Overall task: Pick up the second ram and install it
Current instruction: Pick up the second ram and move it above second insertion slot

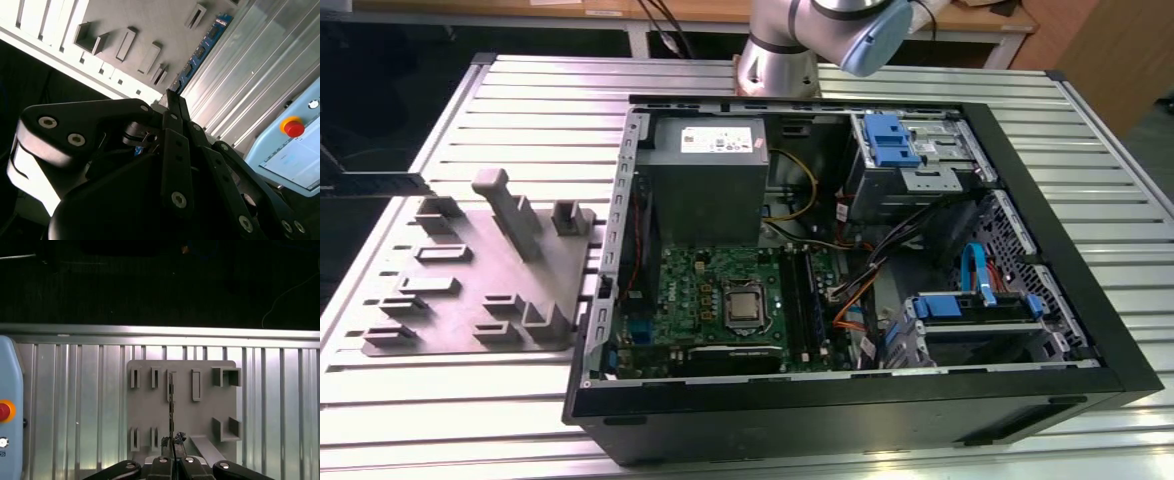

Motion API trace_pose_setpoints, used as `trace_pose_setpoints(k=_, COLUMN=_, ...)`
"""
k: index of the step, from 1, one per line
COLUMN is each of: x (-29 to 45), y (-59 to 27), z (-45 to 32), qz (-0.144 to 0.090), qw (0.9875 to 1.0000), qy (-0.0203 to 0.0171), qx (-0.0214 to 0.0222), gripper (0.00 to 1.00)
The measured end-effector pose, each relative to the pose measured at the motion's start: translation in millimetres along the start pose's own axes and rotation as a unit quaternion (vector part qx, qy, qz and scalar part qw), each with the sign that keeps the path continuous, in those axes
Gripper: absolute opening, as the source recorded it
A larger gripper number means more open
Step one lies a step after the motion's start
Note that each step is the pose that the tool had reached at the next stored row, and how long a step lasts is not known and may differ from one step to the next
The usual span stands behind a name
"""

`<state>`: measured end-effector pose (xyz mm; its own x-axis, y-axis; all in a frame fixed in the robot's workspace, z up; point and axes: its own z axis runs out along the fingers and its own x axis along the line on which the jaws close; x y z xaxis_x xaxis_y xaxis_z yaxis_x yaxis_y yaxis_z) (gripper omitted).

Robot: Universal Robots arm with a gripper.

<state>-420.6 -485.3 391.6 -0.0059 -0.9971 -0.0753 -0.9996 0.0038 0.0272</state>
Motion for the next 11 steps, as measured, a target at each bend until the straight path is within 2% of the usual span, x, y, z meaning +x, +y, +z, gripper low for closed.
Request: trace_pose_setpoints(k=11, x=-0.3, y=-1.7, z=-2.3, qz=0.0, qw=1.0, qy=0.0001, qx=-0.0001, gripper=0.12)
